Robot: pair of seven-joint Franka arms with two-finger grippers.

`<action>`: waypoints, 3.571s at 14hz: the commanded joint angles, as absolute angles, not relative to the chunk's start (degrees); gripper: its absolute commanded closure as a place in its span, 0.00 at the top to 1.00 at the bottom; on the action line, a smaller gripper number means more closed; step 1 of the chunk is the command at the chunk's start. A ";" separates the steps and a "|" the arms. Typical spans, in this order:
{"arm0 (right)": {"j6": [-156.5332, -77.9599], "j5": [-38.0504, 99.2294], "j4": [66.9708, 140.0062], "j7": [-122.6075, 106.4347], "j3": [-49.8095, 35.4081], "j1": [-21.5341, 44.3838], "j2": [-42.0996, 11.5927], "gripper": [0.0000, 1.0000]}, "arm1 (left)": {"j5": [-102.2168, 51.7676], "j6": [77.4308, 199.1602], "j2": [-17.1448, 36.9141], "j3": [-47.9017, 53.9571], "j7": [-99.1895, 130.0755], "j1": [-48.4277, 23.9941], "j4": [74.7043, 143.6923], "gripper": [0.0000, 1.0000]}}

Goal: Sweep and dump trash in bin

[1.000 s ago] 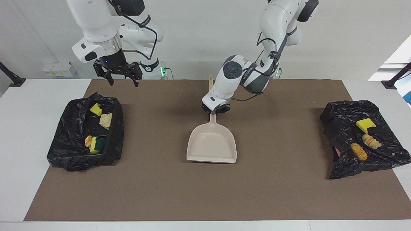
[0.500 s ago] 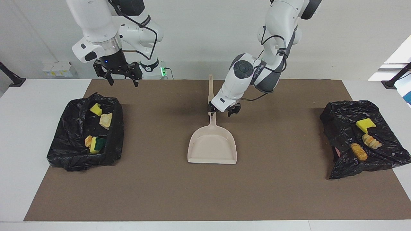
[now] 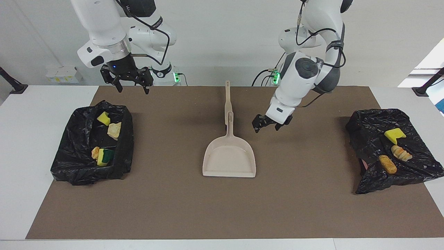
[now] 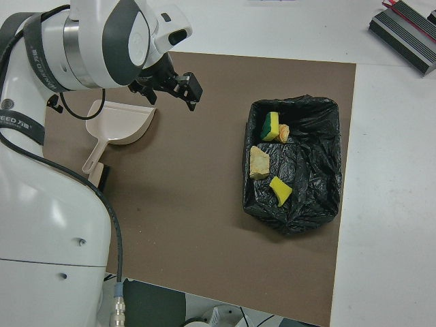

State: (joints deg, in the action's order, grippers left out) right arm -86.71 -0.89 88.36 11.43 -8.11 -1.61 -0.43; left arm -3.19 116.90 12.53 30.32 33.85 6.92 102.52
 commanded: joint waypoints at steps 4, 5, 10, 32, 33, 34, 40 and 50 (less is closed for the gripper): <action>-87.98 0.79 89.65 10.28 -8.35 -2.46 0.53 1.00 | -1.76 113.31 12.04 30.67 23.05 16.07 99.68 1.00; -87.98 0.79 89.65 10.28 -8.35 -2.46 0.53 1.00 | -0.19 111.46 12.13 30.67 20.42 16.87 98.19 1.00; -87.98 0.70 89.65 10.28 -8.35 -2.46 0.53 1.00 | 4.30 103.37 12.22 30.59 8.03 20.91 93.52 1.00; -87.98 0.62 89.82 10.46 -8.35 -2.37 0.70 1.00 | 4.49 91.84 2.22 1.23 -2.72 -6.51 91.39 1.00; -87.98 0.62 89.91 10.37 -8.35 -2.29 0.70 1.00 | 3.35 91.93 0.46 1.14 -2.90 -5.81 92.80 1.00; -87.98 0.44 90.00 10.37 -8.35 -2.29 0.88 1.00 | 2.64 92.28 -0.87 1.23 -2.99 -4.15 93.86 1.00; -87.98 0.26 90.26 10.02 -8.35 -2.11 1.05 1.00 | 2.55 91.32 -2.81 1.05 -3.52 -3.87 96.50 1.00; -87.98 0.26 90.18 9.58 -8.26 -2.28 0.97 1.00 | -0.18 93.52 -2.46 1.14 -4.22 -3.87 94.84 1.00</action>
State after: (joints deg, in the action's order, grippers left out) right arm -86.72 -0.72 88.42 11.43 -8.23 -1.61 -0.42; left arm 0.67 92.53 -1.77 1.29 -3.87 -4.08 94.70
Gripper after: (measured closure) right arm 0.000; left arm 0.000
